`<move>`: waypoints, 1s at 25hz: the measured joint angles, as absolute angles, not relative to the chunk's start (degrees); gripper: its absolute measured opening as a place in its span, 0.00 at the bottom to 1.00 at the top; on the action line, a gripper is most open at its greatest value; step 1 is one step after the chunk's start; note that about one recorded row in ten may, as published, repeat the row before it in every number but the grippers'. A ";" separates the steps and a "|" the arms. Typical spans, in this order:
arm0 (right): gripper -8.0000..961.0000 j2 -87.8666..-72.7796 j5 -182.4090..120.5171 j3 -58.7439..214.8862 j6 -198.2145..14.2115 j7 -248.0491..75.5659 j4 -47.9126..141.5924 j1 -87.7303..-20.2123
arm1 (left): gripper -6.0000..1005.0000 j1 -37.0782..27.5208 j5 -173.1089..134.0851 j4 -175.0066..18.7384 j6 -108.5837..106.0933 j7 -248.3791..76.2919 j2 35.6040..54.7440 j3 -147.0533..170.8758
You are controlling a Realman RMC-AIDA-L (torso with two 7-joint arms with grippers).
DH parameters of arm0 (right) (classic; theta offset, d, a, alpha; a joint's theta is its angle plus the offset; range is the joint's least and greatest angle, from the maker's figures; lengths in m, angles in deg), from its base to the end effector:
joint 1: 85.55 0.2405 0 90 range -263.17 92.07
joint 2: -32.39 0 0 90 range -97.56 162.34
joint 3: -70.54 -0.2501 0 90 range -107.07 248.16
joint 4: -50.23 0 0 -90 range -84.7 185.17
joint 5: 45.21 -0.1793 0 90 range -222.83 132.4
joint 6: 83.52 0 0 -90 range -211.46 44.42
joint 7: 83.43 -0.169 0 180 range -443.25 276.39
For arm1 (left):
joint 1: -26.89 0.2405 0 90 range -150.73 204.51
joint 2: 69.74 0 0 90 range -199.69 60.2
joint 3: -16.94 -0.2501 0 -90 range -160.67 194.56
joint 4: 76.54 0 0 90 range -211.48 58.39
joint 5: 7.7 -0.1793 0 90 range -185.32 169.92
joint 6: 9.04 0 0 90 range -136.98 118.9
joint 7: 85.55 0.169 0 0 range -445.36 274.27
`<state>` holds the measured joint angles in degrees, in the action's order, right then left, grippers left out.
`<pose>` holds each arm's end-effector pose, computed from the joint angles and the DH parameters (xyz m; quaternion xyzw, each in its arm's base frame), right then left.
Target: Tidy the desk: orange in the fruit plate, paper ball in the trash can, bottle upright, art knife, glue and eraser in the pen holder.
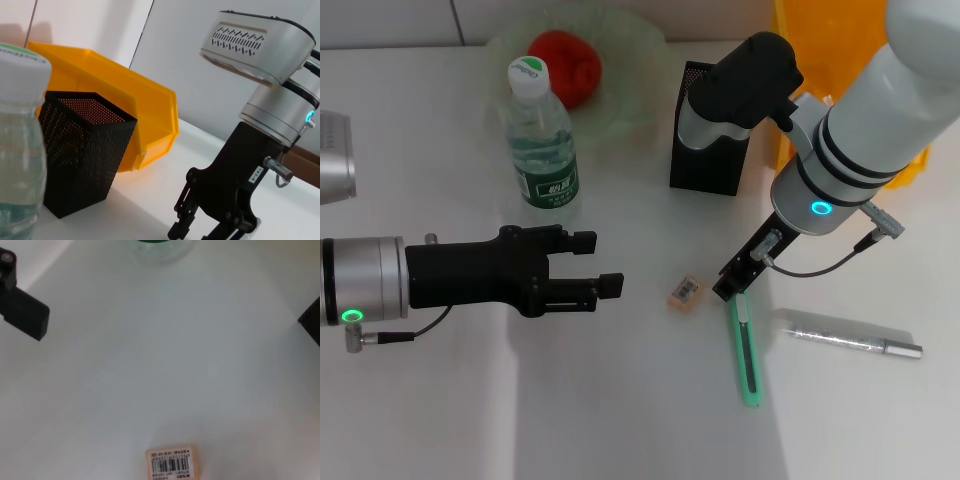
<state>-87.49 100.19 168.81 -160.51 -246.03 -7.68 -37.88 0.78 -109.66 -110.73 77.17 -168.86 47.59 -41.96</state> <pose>0.1720 0.3336 -0.0930 -0.9012 0.3310 -0.2366 0.1494 -0.2323 0.2833 -0.0453 -0.9351 -0.2584 -0.2349 0.0601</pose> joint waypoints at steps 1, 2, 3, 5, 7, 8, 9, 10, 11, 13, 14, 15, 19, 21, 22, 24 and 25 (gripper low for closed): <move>0.45 -87.49 100.19 168.81 -160.41 -246.03 -7.68 -37.92 | 0.78 0.78 -109.66 -110.73 77.06 -168.86 47.63 -41.96; 0.44 -87.49 100.19 168.81 -160.41 -246.03 -7.68 -37.92 | 0.78 0.78 -109.66 -110.73 77.06 -168.86 47.63 -41.96; 0.43 -87.49 100.18 168.81 -160.38 -246.03 -7.68 -37.94 | 0.78 0.78 -109.65 -110.73 76.82 -168.86 47.69 -42.02; 0.42 -87.49 99.93 168.74 -160.34 -246.03 -7.68 -37.94 | 0.78 0.78 -109.65 -110.73 76.36 -168.86 47.80 -42.18; 0.39 -87.49 99.53 168.69 -160.33 -246.03 -7.69 -37.94 | 0.78 0.79 -109.66 -110.73 75.95 -168.86 47.91 -42.31; 0.37 -87.49 99.35 168.67 -160.33 -246.03 -7.69 -37.94 | 0.78 0.80 -109.66 -110.73 75.87 -168.86 47.95 -42.34; 0.35 -87.49 99.35 168.67 -160.33 -246.03 -7.69 -37.94 | 0.78 0.82 -109.66 -110.73 75.81 -168.85 47.96 -42.35; 0.33 -87.49 99.18 168.66 -160.32 -246.03 -7.68 -37.93 | 0.78 0.82 -109.66 -110.73 75.80 -168.80 47.97 -42.36; 0.30 -87.49 98.74 168.65 -160.32 -246.03 -7.58 -37.92 | 0.78 0.83 -109.68 -110.73 75.78 -168.70 47.98 -42.37; 0.30 -87.49 98.50 168.62 -160.33 -246.03 -7.50 -37.92 | 0.78 0.86 -109.69 -110.73 75.77 -168.65 47.99 -42.37; 0.30 -87.49 98.29 168.58 -160.33 -246.03 -7.39 -37.92 | 0.78 0.88 -109.70 -110.73 75.77 -168.57 48.00 -42.36; 0.29 -87.49 98.13 168.53 -160.32 -246.03 -7.16 -37.91 | 0.78 0.93 -109.70 -110.73 75.74 -168.42 48.00 -42.34; 0.29 -87.49 98.02 168.31 -160.33 -246.03 -6.56 -37.91 | 0.78 1.10 -109.73 -110.73 75.67 -168.18 48.02 -42.30; 0.28 -87.49 98.00 168.25 -160.33 -246.03 -6.38 -37.93 | 0.78 1.19 -109.74 -110.73 75.51 -168.17 48.06 -42.29; 0.27 -87.49 98.00 168.25 -160.33 -246.03 -6.38 -37.93 | 0.78 1.19 -109.74 -110.73 75.51 -168.17 48.06 -42.29; 0.26 -87.49 97.98 168.25 -160.33 -246.02 -6.33 -37.94 | 0.78 1.22 -109.74 -110.73 75.40 -168.17 48.10 -42.29; 0.25 -87.49 97.97 168.26 -160.29 -246.03 -6.33 -37.95 | 0.78 1.23 -109.74 -110.73 75.36 -168.16 48.11 -42.30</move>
